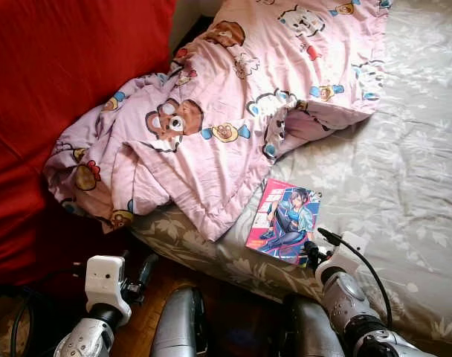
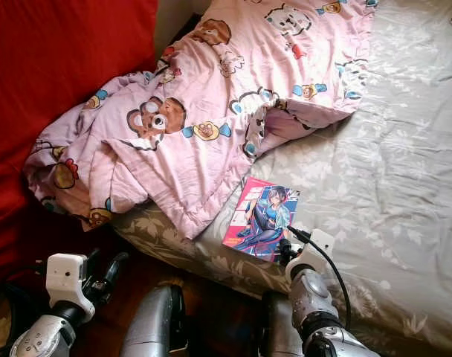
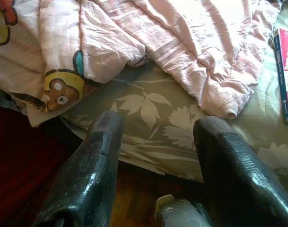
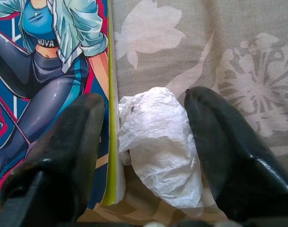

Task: Clean up the room

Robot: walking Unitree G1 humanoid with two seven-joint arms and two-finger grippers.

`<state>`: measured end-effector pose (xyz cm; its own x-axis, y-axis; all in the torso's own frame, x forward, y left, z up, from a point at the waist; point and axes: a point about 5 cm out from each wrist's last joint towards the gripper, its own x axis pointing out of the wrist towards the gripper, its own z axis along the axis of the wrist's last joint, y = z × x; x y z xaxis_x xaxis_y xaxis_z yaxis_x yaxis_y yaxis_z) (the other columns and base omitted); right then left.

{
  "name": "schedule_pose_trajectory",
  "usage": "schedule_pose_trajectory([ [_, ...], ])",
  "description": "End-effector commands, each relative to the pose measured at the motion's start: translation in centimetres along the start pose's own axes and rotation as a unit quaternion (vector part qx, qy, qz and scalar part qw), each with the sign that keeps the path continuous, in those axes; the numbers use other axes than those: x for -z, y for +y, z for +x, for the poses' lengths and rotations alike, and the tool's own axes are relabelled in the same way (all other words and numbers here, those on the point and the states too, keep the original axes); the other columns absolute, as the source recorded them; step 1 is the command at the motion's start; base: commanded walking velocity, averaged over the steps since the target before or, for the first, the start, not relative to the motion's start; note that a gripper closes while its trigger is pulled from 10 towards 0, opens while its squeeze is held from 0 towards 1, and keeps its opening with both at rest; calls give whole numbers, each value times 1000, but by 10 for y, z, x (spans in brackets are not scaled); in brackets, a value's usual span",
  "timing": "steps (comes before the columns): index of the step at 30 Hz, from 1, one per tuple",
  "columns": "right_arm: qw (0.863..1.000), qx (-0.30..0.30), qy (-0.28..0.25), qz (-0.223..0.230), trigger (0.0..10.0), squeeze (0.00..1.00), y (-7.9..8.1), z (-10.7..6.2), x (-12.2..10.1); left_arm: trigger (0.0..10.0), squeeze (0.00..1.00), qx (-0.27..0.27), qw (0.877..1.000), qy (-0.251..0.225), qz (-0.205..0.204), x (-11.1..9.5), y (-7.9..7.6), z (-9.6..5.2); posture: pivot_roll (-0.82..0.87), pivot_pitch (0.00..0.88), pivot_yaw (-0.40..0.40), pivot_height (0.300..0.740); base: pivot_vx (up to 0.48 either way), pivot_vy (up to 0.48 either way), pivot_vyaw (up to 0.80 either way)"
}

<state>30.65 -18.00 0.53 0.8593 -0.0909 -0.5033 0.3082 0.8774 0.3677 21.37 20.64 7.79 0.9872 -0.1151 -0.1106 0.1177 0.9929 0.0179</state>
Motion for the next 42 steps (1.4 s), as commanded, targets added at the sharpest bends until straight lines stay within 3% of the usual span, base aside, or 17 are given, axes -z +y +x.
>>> schedule_pose_trajectory([
  [1,1000,9,24,8,0,0,-7,-3,14,10000,0,-6,1000,13,-1,3,3,-4,165,294,47,619,0,0,0],
  [26,999,10,51,-7,0,0,-9,-5,22,10000,0,-1,1000,13,-2,3,3,5,160,272,43,619,0,0,0],
  [36,999,20,33,0,0,0,-16,-4,14,10000,0,1,1000,8,-4,2,2,13,149,246,31,619,0,0,0],
  [42,1000,26,-7,-3,0,0,-20,-4,2,10000,0,-4,1000,1,-8,1,2,19,140,224,19,619,0,0,0],
])
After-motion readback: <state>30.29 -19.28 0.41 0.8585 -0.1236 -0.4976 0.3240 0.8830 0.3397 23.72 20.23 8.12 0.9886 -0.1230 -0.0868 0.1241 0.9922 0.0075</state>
